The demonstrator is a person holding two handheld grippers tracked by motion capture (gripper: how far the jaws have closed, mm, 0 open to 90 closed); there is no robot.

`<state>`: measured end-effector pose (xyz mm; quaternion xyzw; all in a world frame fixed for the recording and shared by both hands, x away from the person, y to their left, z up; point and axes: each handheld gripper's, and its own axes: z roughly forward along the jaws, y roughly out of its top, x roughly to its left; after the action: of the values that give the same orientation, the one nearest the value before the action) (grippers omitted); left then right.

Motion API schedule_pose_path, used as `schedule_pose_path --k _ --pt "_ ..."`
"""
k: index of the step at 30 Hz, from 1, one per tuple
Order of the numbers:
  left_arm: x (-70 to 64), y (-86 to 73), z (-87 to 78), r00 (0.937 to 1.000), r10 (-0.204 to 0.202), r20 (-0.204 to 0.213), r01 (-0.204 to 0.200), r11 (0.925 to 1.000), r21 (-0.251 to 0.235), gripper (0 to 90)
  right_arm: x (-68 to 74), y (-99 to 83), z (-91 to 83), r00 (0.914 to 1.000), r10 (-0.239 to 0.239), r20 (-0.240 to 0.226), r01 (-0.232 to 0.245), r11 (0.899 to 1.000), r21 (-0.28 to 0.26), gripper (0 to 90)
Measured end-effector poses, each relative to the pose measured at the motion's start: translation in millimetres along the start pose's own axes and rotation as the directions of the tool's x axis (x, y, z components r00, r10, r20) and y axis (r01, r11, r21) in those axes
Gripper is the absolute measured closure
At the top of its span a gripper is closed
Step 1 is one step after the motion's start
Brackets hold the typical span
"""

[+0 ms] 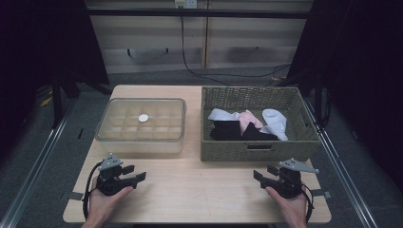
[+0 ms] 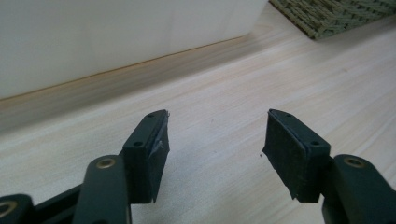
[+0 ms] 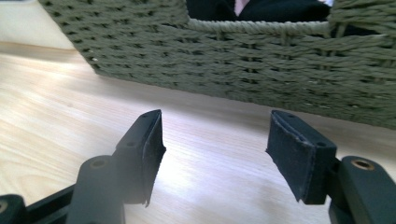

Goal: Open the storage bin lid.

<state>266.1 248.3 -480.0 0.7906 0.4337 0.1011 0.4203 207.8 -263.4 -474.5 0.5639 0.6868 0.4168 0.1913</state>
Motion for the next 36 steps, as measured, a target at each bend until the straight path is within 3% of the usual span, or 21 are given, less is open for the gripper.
schedule_pose_path --k 3,6,9,10,15,16,19,20,23,24,26,32,34,36 --pt "1.6 -0.3 -0.4 0.9997 -0.022 0.014 0.022 0.9997 0.008 44.2 -1.5 0.4 -0.2 0.9999 0.006 -0.009 -0.006 1.000 0.000 35.5" --pt "7.3 -1.7 -0.1 0.9979 -0.064 0.012 0.064 0.9976 0.026 44.1 -4.6 0.7 0.4 0.9983 0.023 -0.053 -0.021 0.999 0.025 41.6" --pt "8.1 -1.5 -0.7 0.9977 -0.067 0.012 0.067 0.9974 0.027 44.7 -5.3 1.2 0.6 0.9967 0.030 -0.075 -0.028 0.999 0.031 42.1" --pt "7.3 -1.4 -1.4 0.9967 -0.075 0.033 0.073 0.9967 0.034 46.1 -3.5 2.0 -1.0 0.9959 0.027 -0.086 -0.024 0.999 0.029 42.9" --pt "3.6 -0.6 -2.8 0.9958 -0.072 0.057 0.070 0.9967 0.041 46.5 1.4 3.1 -2.1 0.9943 0.023 -0.104 -0.019 0.999 0.031 42.9" --pt "1.4 0.1 -4.4 0.9959 -0.065 0.064 0.063 0.9974 0.036 46.4 4.3 4.6 -1.8 0.9946 -0.005 -0.104 0.009 0.999 0.037 42.8" --pt "1.1 1.5 -6.5 0.9958 -0.064 0.066 0.062 0.9975 0.033 45.6 10.4 7.5 -2.9 0.9931 -0.015 -0.117 0.019 0.999 0.036 42.6" --pt "2.2 2.2 -8.2 0.9897 -0.115 0.085 0.113 0.9933 0.024 43.9 12.7 8.5 -3.5 0.9925 -0.021 -0.120 0.026 0.999 0.036 42.6" --pt "2.6 3.9 -9.7 0.9882 -0.117 0.099 0.116 0.9930 0.023 43.6 16.8 10.1 -2.6 0.9907 -0.034 -0.132 0.040 0.998 0.041 42.6" --pt "2.9 5.3 -10.9 0.9910 -0.100 0.089 0.098 0.9950 0.018 43.6 18.4 10.9 -1.8 0.9900 -0.041 -0.135 0.047 0.998 0.043 42.6" --pt "3.5 8.8 -14.7 0.9892 -0.111 0.096 0.112 0.9937 -0.006 43.0 22.7 14.7 0.9 0.9864 -0.060 -0.153 0.068 0.997 0.047 42.5" --pt "3.0 10.5 -18.2 0.9913 -0.098 0.087 0.099 0.9951 0.001 38.0 33.9 26.0 4.5 0.9821 -0.089 -0.166 0.096 0.995 0.037 41.3" --pt "0.8 11.3 -22.4 0.9954 -0.063 0.072 0.063 0.9980 0.011 37.9 39.3 28.4 6.2 0.9785 -0.097 -0.182 0.105 0.994 0.036 41.3" --pt "-0.4 12.9 -24.8 0.9947 -0.064 0.080 0.063 0.9980 0.010 37.6 45.3 31.0 7.3 0.9754 -0.101 -0.196 0.111 0.993 0.040 41.3"
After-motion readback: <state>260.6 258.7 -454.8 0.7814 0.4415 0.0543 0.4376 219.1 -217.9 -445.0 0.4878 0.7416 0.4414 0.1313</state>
